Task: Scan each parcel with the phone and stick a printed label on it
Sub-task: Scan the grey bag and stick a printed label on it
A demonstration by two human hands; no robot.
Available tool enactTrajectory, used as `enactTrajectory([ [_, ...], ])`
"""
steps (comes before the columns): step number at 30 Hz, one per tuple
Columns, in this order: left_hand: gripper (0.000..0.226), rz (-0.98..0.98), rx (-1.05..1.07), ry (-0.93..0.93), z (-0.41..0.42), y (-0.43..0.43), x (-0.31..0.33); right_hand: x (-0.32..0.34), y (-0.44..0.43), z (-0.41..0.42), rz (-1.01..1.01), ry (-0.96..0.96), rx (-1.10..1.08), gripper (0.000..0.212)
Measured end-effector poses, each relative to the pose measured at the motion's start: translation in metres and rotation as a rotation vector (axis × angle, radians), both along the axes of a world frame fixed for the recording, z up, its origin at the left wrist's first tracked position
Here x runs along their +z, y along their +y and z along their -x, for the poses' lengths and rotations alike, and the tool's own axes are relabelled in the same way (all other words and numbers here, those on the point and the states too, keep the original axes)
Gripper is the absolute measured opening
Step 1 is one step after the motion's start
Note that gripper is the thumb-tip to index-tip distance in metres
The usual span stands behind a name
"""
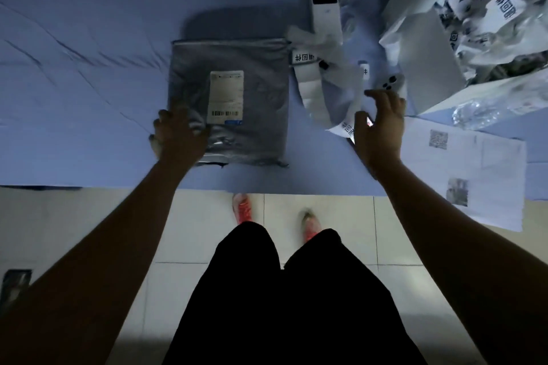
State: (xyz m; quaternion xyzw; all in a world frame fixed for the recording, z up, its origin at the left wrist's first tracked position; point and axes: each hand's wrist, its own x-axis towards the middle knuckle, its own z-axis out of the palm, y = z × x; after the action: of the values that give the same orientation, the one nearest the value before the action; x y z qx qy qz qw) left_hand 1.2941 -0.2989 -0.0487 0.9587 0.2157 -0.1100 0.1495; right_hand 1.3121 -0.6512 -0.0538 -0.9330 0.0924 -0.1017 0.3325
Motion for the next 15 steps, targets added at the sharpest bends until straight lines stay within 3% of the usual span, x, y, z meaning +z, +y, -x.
enactTrajectory([
  [2,0.060,-0.003,0.059,0.031,0.010,-0.020,0.004,-0.001,-0.022,0.006,-0.001,0.068,-0.024,0.043],
  [7,0.063,-0.051,0.125,0.066,0.033,-0.043,0.002,-0.015,-0.048,0.018,0.284,0.595,0.222,0.088],
  [12,0.068,0.032,0.102,-0.062,0.055,-0.044,0.001,-0.024,-0.048,0.016,0.334,0.567,0.204,0.085],
  [15,0.070,0.078,0.041,-0.048,0.060,-0.034,0.003,-0.026,-0.045,0.013,0.353,0.556,0.169,0.081],
])
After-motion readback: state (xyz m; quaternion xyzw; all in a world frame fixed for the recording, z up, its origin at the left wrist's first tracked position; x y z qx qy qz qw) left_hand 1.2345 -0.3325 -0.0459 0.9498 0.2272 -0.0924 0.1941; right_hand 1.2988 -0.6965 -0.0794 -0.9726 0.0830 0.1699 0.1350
